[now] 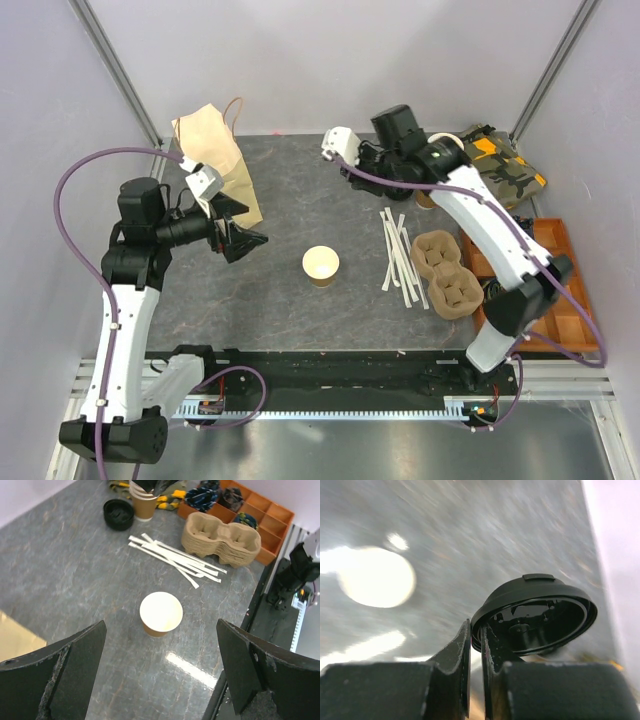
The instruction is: Pack the takeout coffee
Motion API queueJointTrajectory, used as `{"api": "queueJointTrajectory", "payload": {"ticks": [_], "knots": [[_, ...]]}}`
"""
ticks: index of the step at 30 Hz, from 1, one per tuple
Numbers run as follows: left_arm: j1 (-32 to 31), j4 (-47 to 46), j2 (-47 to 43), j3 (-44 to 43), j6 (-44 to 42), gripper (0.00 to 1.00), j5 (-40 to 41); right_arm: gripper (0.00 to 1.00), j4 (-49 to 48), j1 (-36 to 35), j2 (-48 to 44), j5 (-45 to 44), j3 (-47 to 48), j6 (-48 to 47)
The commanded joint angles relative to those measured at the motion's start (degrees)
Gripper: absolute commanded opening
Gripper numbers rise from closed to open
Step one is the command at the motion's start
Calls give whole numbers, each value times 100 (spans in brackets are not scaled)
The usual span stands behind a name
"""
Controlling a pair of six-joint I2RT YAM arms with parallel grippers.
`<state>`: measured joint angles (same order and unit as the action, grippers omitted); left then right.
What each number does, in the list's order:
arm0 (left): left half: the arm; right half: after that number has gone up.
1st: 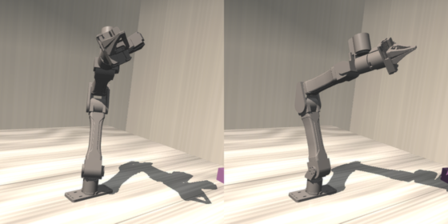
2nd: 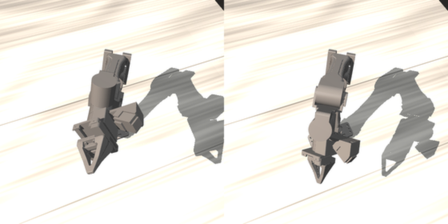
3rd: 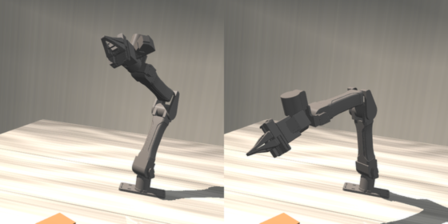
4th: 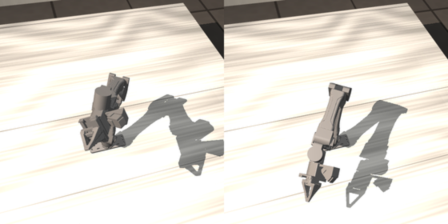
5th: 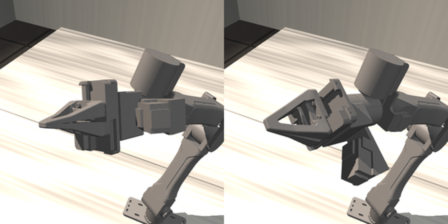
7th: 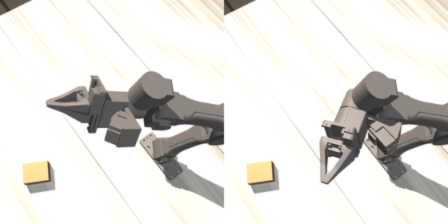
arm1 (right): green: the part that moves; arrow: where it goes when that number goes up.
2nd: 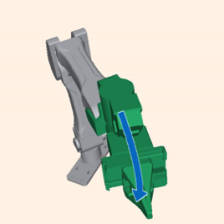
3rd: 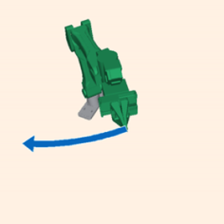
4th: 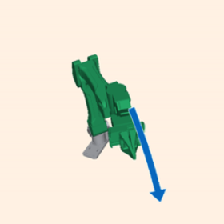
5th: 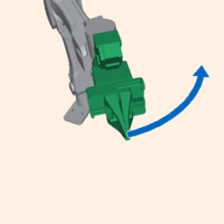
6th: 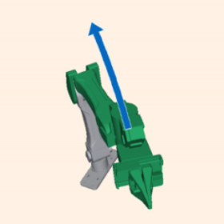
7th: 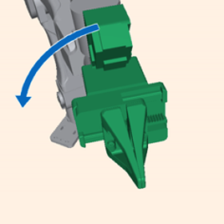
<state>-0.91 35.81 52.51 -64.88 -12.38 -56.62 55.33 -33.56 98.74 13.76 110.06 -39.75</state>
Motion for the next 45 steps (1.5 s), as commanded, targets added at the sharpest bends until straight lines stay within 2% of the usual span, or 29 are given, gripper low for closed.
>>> {"api": "queueJointTrajectory", "payload": {"ticks": [1, 3, 6, 7, 9, 10, 11, 14, 19, 24, 27, 36, 45], "knots": [[-296, -642, -65, -122, -660, 97, -156, 0, -162, 8, -820, 2190, -538, 1432], [-409, -1231, -144, 132, -468, 96, -95, 0, -189, 60, -1040, 2908, -643, 1636], [-655, -2751, -250, 641, -37, 96, -7, 0, -417, 411, -1268, 3911, -923, 2189], [-769, -3077, -311, 774, -19, 96, 132, 0, -618, 534, -1278, 4698, -1021, 2365], [-1163, -3851, -364, 1098, -80, 95, 387, 0, -996, 903, -1366, 5537, -1423, 3102], [-1305, -3993, -382, 1188, -272, 95, 641, 0, -1320, 991, -1410, 6028, -1626, 3548], [-1446, -4125, -391, 1258, -387, 94, 774, 0, -2097, 1079, -1445, 6642, -1820, 4371], [-1912, -4398, -338, 1408, -712, 90, 1073, 0, -2457, 1071, -1568, 7113, -2208, 4669], [-2791, -4513, -215, 1496, -1686, 76, 1452, 0, -2431, 1001, -1744, 7378, -2515, 4827], [-3528, -4688, -189, 1707, -2356, 57, 1838, 0, -2509, 939, -1946, 7378, -2823, 4941], [-3714, -4811, -75, 1698, -2322, 54, 2058, 0, -2711, 887, -1999, 7378, -3025, 5091], [-3759, -4593, -4, 1602, -1803, 49, 1787, 0, -3353, 702, -2096, 7378, -3465, 5662], [-3785, -4302, 84, 1575, -2057, 40, 1610, 0, -3652, 640, -2069, 7378, -3491, 5899]]}}
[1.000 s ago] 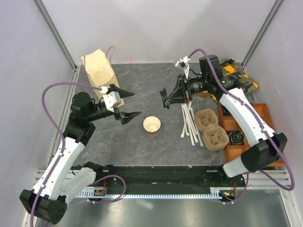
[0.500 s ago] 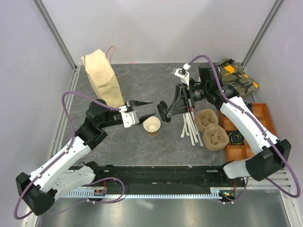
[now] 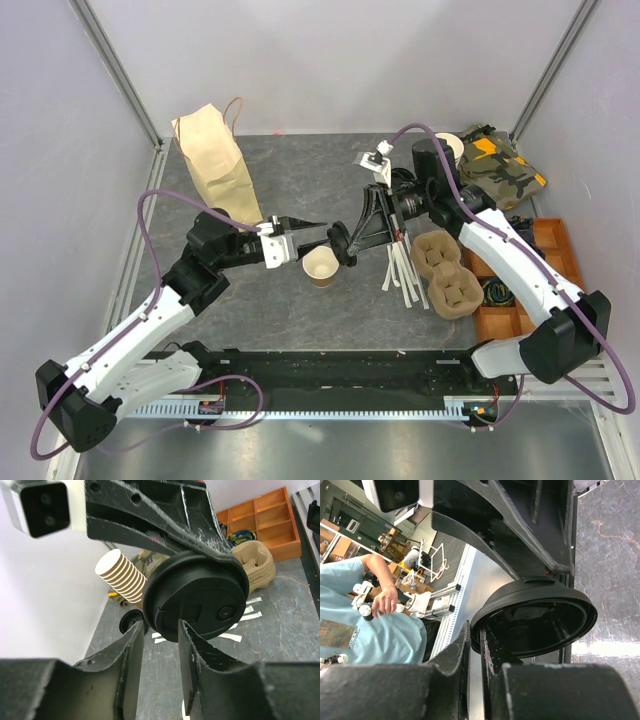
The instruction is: Pack the takeout coffee
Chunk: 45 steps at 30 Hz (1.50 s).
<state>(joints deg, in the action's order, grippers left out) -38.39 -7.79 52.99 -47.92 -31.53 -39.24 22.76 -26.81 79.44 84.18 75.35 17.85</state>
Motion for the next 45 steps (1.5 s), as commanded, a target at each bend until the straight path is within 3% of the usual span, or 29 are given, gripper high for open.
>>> {"api": "queueJointTrajectory", "payload": {"ticks": [1, 19, 45], "knots": [[-37, 58, 53, -121, -169, 39, -110, 0, -474, -44, -148, 336, -29, 210], [-46, 164, 62, -235, -196, 29, -215, 0, -1265, -149, -157, 344, -363, 896], [-37, 577, -149, -235, -732, 29, -101, 0, -1837, -263, -192, 344, -566, 1423]]}}
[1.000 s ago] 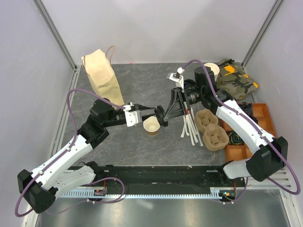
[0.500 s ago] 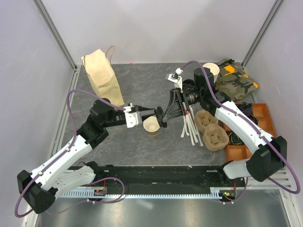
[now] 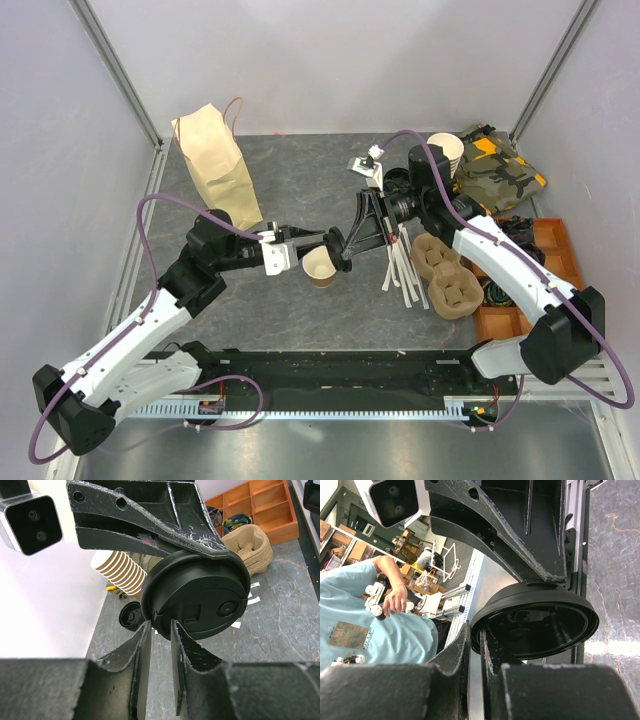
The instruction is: Pack the takeout coffee
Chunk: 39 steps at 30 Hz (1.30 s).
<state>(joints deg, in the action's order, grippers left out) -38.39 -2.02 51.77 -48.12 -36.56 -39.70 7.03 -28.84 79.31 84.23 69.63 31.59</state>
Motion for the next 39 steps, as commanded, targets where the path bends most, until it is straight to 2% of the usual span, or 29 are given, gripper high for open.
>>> {"api": "queueJointTrajectory", "payload": {"ticks": [1, 16, 25, 30, 31, 32, 35, 37, 38, 39], "knots": [[-46, -9, -18, -216, -212, 29, -46, 0, -263, -69, -170, 340, -2, 40], [-37, 167, -132, -224, -387, 28, -11, 0, -624, -78, -240, 340, -213, 312], [-37, 167, 52, -400, -203, 24, -204, 0, -632, -131, -214, 340, -186, 330], [-37, 343, 88, -470, -194, 15, -336, 0, -641, -139, -170, 340, -151, 347], [-37, 360, 79, -470, -194, 12, -354, 0, -632, -148, -170, 340, -142, 339], [-37, 386, 70, -479, -211, 4, -345, 0, -658, -140, -144, 340, -134, 356], [-37, 501, 44, -505, -203, 2, -275, 0, -974, -139, -91, 331, -151, 566], [-37, 685, 26, -523, -212, 2, -231, 14, -1420, -96, -39, 323, -186, 986], [-37, 781, 18, -549, -220, 2, -187, 33, -1580, -61, 5, 323, -204, 1120], [-37, 861, 26, -576, -212, 2, -170, 44, -1738, -26, 23, 323, -221, 1243]]}}
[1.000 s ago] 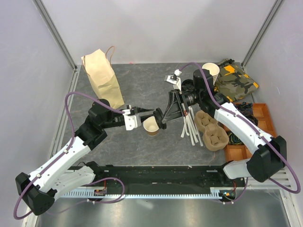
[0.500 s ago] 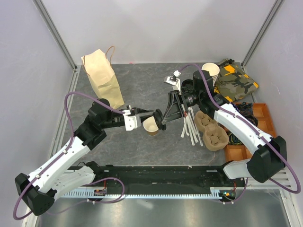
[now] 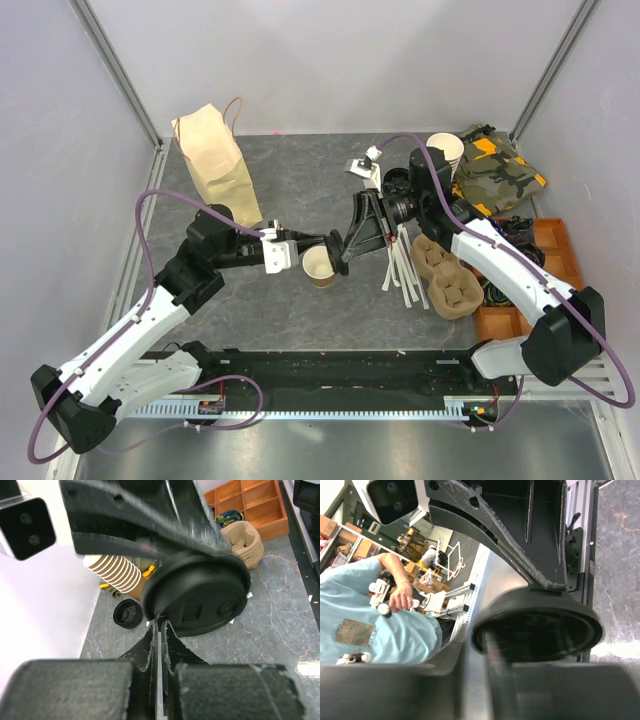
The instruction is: Pack the takeout coffee
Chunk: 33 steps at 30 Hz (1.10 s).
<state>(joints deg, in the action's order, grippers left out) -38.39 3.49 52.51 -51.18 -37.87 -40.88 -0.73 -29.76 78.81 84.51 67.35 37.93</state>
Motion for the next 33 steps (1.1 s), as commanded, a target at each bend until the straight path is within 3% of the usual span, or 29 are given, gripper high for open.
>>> {"api": "queueJointTrajectory", "payload": {"ticks": [1, 2, 5, 9, 11, 13, 14, 15, 16, 17, 24, 30, 33], "knots": [[-37, 572, -31, -357, -72, 2, 62, 51, -1338, 101, 108, 285, 6, 941], [-37, 705, -4, -410, -54, 2, 98, 59, -1594, 198, 170, 268, -38, 1144], [-37, 1302, 162, -717, 95, 2, 440, 67, -2921, 635, 380, 22, -160, 2312], [-37, 2172, 593, -1332, 682, 2, 897, 75, -3232, 1296, 627, -312, 14, 2570], [-46, 2750, 935, -1727, 937, 2, 1178, 77, -2506, 1576, 723, -592, 250, 1864], [-72, 3243, 1451, -2272, 1070, 2, 1608, 79, 351, 1779, 837, -1318, 993, 197], [-98, 3759, 1629, -2465, 1184, 2, 1732, 79, 1625, 1798, 925, -1889, 1391, -1961], [-124, 4060, 1857, -2833, 1272, 2, 2003, 79, 3708, 1772, 1039, -2451, 1804, -2774], [-142, 4298, 2216, -3002, 1351, 2, 2084, 79, 4034, 1746, 1171, -2901, 2130, -3122], [-142, 4736, 2385, -3151, 1500, 2, 2128, 79, 4098, 1780, 1172, -3462, 2116, -3204], [-142, 6065, 3546, -4258, 2239, 2, 2514, 85, 4125, 1851, 970, -4318, 1694, -3590], [-151, 6779, 4450, -5032, 2705, 2, 2980, 98, 4020, 1851, 566, -4707, 1132, -3749], [-160, 6876, 4749, -5165, 2750, 2, 3183, 98, 3914, 1851, 312, -4882, 886, -3897]]}}
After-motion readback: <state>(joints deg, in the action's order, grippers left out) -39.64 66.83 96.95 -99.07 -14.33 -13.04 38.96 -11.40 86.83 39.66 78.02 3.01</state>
